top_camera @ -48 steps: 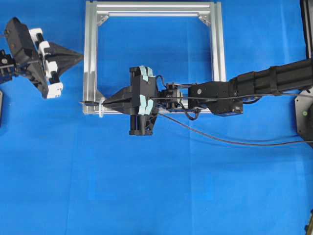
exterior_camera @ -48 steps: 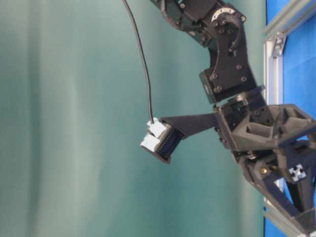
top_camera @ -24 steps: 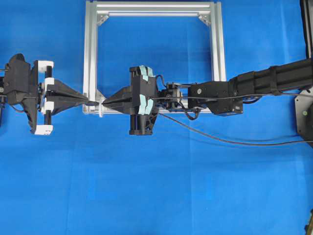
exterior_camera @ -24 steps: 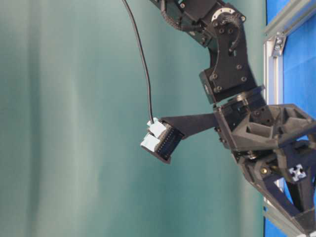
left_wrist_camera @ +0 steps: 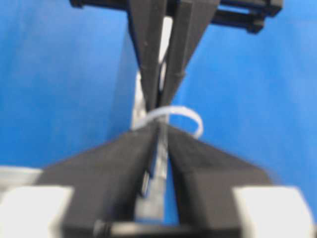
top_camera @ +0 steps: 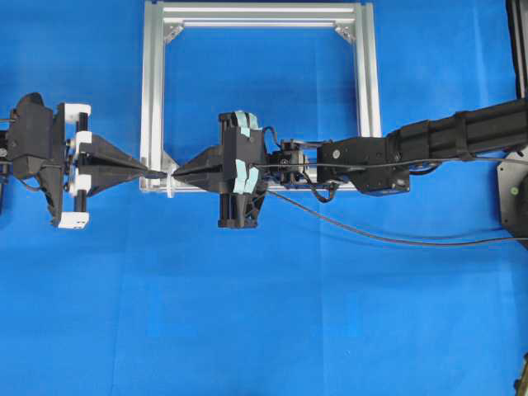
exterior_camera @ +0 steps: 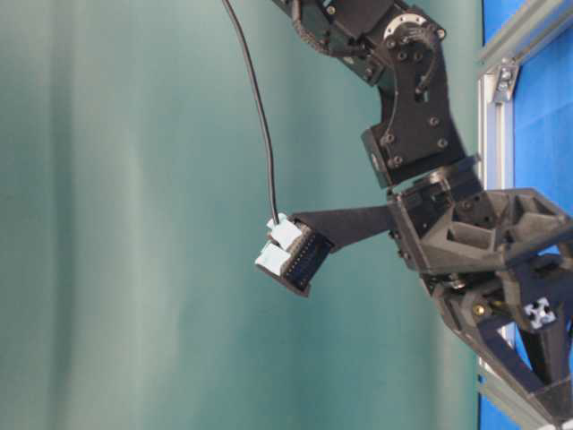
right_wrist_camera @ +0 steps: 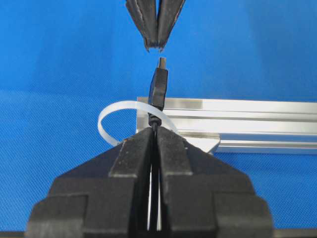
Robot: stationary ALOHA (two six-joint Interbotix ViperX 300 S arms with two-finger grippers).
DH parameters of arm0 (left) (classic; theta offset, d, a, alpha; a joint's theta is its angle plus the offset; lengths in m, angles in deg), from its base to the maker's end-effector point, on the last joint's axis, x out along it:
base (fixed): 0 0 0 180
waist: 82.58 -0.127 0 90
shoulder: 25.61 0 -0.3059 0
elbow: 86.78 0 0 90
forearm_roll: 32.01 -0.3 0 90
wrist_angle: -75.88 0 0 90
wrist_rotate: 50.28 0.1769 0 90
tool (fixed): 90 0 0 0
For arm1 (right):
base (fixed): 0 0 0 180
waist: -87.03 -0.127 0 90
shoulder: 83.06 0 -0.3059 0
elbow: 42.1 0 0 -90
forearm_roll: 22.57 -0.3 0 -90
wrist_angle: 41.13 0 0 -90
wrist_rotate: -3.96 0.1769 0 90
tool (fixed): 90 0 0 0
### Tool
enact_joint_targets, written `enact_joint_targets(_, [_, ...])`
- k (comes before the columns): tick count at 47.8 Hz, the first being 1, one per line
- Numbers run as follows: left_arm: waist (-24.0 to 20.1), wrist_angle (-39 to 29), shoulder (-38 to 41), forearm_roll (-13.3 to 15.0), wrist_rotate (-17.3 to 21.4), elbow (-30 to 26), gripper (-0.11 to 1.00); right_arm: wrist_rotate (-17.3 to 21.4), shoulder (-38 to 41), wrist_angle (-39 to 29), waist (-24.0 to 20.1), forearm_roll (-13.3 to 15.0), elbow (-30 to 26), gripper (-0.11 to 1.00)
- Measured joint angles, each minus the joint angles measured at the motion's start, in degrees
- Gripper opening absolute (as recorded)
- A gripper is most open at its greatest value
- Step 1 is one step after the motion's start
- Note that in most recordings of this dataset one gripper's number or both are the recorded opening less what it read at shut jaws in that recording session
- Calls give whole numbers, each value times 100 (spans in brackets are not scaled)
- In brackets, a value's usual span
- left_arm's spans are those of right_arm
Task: Insert the wire through the string loop located on the left side.
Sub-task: 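Move the open left gripper toward the plug emerging from the loop, then close the left gripper on the USB plug beyond the loop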
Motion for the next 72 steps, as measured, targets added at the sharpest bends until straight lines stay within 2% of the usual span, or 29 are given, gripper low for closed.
enact_joint_targets(9, [18,-9,-18,-9,-9,0,74,0,0,-9,0,0,0,0])
enact_joint_targets(12, [18,-9,-26,-9,-9,-26,87,0,0,-26,0,-9,0,0])
enact_joint_targets(14, [18,-44,-35,-9,-9,-35,91,0,0,-26,0,0,0,0])
enact_joint_targets(28, [26,-255,114,-9,-9,-149,89,9,0,-44,9,0,0,0])
enact_joint_targets(48, [26,-255,1617,-9,-35,-659,88,9,0,-35,0,0,0,0])
enact_joint_targets(72, [26,-255,1564,-9,-35,-615,88,9,0,-44,0,0,0,0])
